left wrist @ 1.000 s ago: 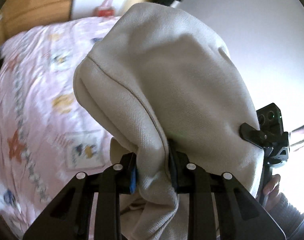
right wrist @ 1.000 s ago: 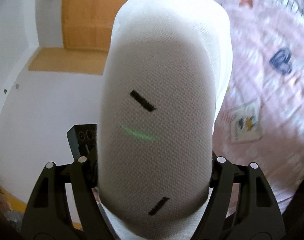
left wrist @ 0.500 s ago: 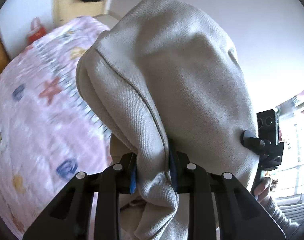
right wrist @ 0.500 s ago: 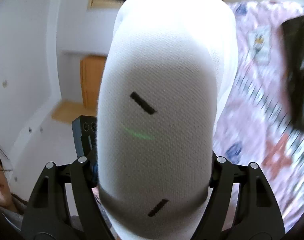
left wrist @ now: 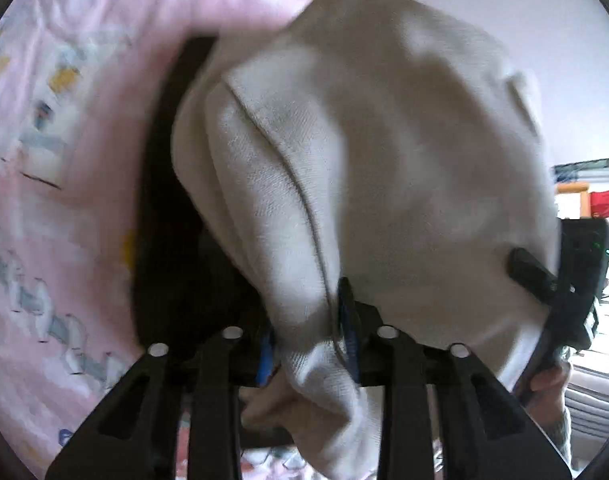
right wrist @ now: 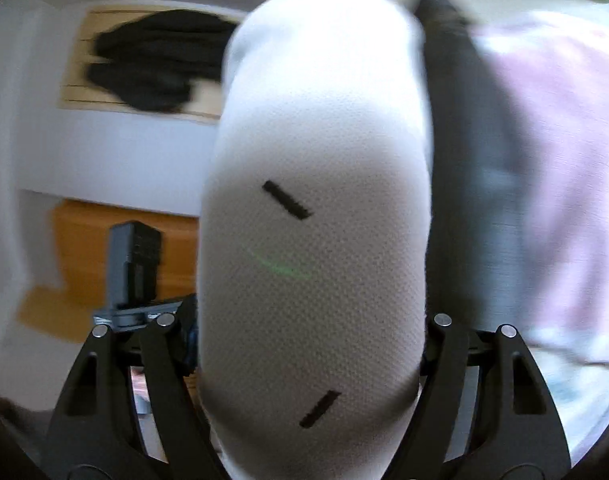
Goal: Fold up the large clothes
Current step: 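Lift the hoodie bundle with both grippers and carry it toward the dark folded garment, then lower the hoodie bundle onto the dark folded garment and open both grippers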
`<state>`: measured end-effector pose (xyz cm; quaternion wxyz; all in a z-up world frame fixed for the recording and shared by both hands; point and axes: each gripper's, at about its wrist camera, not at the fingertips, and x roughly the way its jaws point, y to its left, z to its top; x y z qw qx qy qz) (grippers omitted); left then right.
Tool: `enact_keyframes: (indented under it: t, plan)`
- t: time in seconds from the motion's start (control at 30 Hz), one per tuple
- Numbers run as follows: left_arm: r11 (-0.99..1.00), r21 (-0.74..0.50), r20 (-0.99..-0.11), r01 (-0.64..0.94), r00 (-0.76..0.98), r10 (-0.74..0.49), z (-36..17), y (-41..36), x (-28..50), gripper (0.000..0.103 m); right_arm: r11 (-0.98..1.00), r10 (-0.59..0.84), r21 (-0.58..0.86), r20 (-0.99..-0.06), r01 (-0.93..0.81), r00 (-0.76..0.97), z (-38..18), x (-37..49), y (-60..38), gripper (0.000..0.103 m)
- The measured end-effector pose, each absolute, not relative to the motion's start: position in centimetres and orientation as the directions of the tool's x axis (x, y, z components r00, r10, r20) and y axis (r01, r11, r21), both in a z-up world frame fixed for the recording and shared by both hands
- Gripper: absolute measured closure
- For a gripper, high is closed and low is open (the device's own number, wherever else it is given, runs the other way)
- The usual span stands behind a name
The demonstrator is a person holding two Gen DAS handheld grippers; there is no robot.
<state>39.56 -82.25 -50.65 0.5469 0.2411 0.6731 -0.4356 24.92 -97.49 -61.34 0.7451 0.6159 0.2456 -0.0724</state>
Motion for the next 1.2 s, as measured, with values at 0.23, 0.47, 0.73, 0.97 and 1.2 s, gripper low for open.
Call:
enact_keyframes:
  t: [0.23, 0.47, 0.73, 0.97, 1.2]
  plan:
    - [0.528, -0.36, -0.932, 0.769, -0.317, -0.174, -52.4, -80.3, 41.6, 0.048, 0.243, 0.094, 0.861, -0.479, 0.446, 0.873, -61.4, 24.8, -95.3, 0.03]
    - [0.454, -0.272, -0.962, 0.849, -0.225, -0.154, -45.8, -78.5, 41.9, 0.067, 0.315, 0.017, 0.708, -0.67, 0.632, 0.742, -54.7, 23.4, -93.2, 0.024]
    - [0.5, -0.118, -0.963, 0.858, 0.024, -0.267, -38.7, -79.4, 35.0, 0.063, 0.544, -0.358, 0.374, -0.706, 0.751, 0.611, -46.4, 21.5, -86.5, 0.033]
    - [0.626, -0.116, -0.985, 0.771, -0.006, -0.175, -47.7, -80.3, 30.0, 0.072, 0.584, -0.308, 0.226, -0.827, 0.78, 0.47, -54.6, 23.9, -82.7, 0.067]
    - [0.538, -0.004, -0.984, 0.843, 0.093, -0.153, -50.0, -81.1, 28.7, 0.074, 0.579, -0.294, 0.212, -0.846, 0.787, 0.444, -54.0, 25.5, -84.5, 0.066]
